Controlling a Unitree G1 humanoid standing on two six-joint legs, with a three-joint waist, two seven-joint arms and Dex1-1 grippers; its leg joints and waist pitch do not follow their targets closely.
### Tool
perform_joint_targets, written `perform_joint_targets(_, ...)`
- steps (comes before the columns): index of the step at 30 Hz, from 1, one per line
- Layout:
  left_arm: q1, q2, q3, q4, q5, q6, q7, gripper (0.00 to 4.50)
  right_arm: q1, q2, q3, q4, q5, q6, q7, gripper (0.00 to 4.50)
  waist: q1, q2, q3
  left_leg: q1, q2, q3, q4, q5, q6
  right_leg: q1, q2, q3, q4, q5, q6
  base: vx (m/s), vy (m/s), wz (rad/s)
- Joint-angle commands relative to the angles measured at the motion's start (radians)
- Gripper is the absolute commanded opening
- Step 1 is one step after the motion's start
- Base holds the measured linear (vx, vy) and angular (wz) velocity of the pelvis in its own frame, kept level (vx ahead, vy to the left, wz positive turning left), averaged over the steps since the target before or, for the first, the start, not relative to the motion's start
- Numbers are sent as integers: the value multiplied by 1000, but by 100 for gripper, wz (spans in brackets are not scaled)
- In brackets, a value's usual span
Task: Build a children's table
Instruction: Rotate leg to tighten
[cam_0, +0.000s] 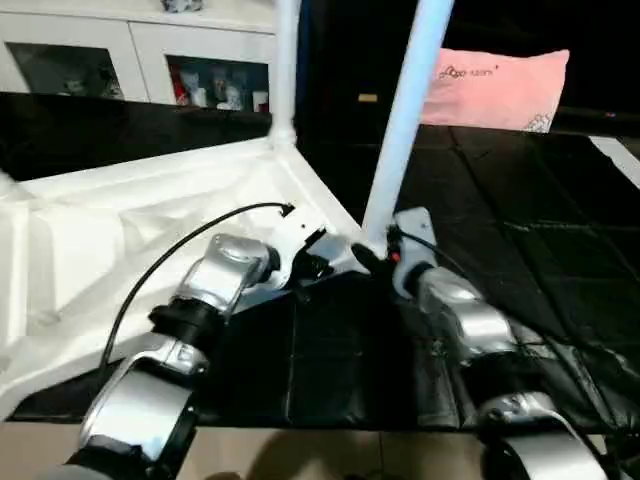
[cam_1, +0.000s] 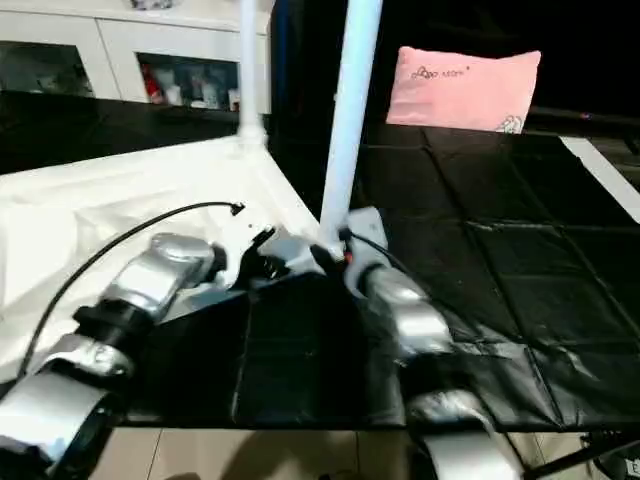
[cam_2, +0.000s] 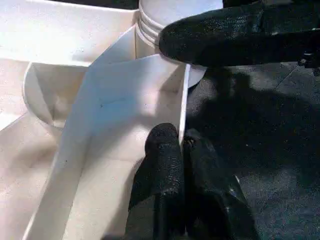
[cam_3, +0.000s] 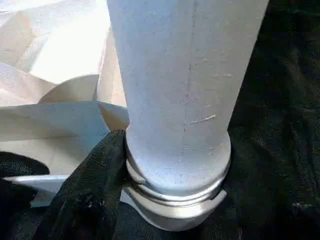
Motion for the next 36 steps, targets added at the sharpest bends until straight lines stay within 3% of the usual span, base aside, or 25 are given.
perform_joint_targets(1,-28,-55,-27,-23,-5,-13,22,0,7,85,68,16,8,10,38,301,3,11,-63,-1,13,-1,-73,-234,8,53,-71,45,-89,-341,-150,0,0,0)
perform_joint_targets(3,-26,-47,-31,-24,-1,-13,18,0,13,79,70,8,2,-1,42,336,2,7,-62,0,14,-1,-74,-240,8,52,-72,45,-91,-356,-144,0,0,0)
perform_joint_targets(5,-22,-25,-37,-26,8,-14,13,0,32,59,64,-15,-4,-34,55,343,6,9,-63,0,14,-1,-74,-235,10,51,-75,46,-91,-362,-139,0,0,0)
perform_joint_targets(10,0,48,-46,-24,21,-85,-47,0,106,-33,32,-119,63,-104,191,384,6,6,-68,-6,15,1,-71,-192,32,59,-71,49,-79,-247,-161,0,0,0)
perform_joint_targets(11,5,61,-43,-26,18,-91,-65,0,119,-61,28,-135,71,-118,230,409,7,6,-68,-11,13,2,-71,-175,41,63,-71,47,-79,-227,-165,0,0,0)
perform_joint_targets(18,32,128,-62,-65,-3,-115,-194,0,147,-196,31,-182,101,-159,442,444,5,3,-66,-11,15,5,-66,-169,60,59,-70,47,-81,-261,-172,0,0,0)
perform_joint_targets(25,61,224,-117,-95,-26,-270,-438,0,117,-367,95,-185,120,-195,768,444,15,2,-65,-5,19,5,-66,-184,68,55,-71,46,-80,-269,-187,0,0,0)
perform_joint_targets(32,62,266,-170,-118,-23,-310,-560,0,92,-407,166,-178,96,-224,899,444,33,2,-63,1,24,6,-67,-192,53,50,-72,47,-75,-273,-193,0,0,0)
perform_joint_targets(36,60,287,-201,-126,-12,-359,-635,0,53,-400,204,-139,82,-246,959,444,36,0,-64,-2,23,6,-67,-188,48,53,-73,47,-74,-273,-189,0,0,0)
